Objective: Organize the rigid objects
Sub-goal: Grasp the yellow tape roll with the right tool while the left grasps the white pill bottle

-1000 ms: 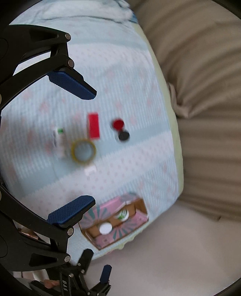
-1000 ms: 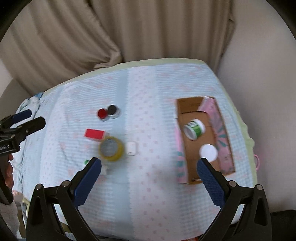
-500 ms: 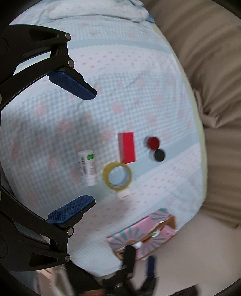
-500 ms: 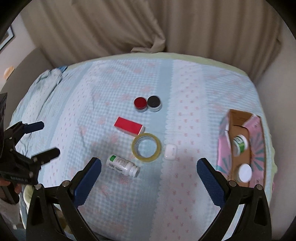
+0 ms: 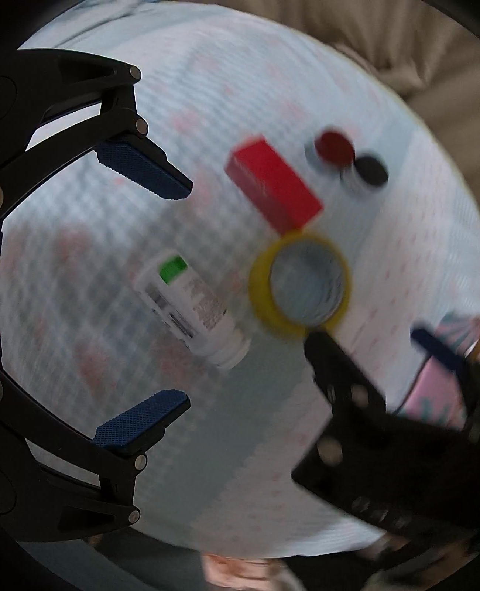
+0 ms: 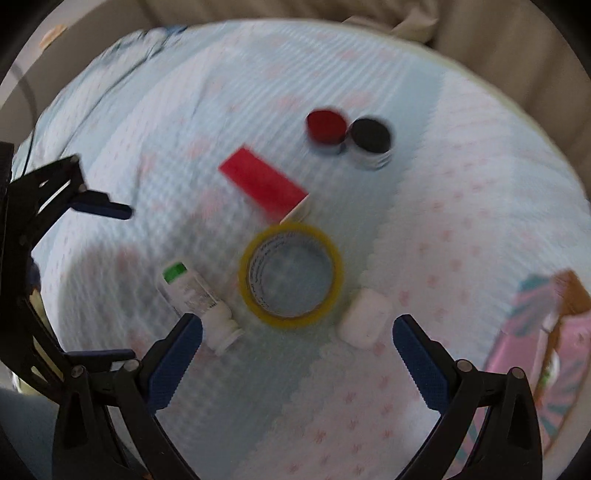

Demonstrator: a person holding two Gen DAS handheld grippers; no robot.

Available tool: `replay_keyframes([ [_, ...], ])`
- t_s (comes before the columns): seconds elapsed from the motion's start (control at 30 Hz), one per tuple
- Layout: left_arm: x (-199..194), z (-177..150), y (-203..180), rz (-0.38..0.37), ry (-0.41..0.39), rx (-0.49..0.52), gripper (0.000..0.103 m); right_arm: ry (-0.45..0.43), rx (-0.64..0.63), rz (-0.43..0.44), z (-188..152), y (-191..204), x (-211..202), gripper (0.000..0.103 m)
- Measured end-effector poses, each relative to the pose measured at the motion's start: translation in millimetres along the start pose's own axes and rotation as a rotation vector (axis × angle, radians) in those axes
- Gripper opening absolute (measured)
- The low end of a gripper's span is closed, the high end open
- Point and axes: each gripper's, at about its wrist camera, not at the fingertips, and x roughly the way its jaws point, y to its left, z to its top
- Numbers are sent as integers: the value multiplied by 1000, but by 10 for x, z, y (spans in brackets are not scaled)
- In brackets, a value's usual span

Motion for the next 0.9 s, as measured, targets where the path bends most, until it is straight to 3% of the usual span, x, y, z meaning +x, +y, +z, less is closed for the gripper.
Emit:
replay_keyframes([
  [0.17, 451, -57, -156, -26, 39, 140, 98, 35, -105, 41, 20, -11, 497, 103],
  [0.4, 745, -67, -254, -43, 47, 242, 97, 34, -248, 40, 17, 24, 843, 103],
  [0.5, 818, -42, -305, -42, 50, 276, 87, 25, -284, 47, 60, 22, 933, 103],
  [0.63, 881, -17, -377, -32, 46, 307, 85, 11, -309, 52, 79, 64, 1020, 103],
  [0.7, 880, -4, -379, -29, 37, 311, 77, 4, -314, 52, 83, 82, 1056, 100],
  [0.73, 875, 10, -374, -18, 31, 315, 65, 2, -317, 52, 87, 89, 1074, 98],
  [0.77, 875, 20, -375, -7, 29, 321, 61, 0, -320, 48, 94, 89, 1085, 98],
  [0.9, 839, 63, -338, -11, 32, 329, 60, -10, -310, 50, 66, 70, 1066, 97],
])
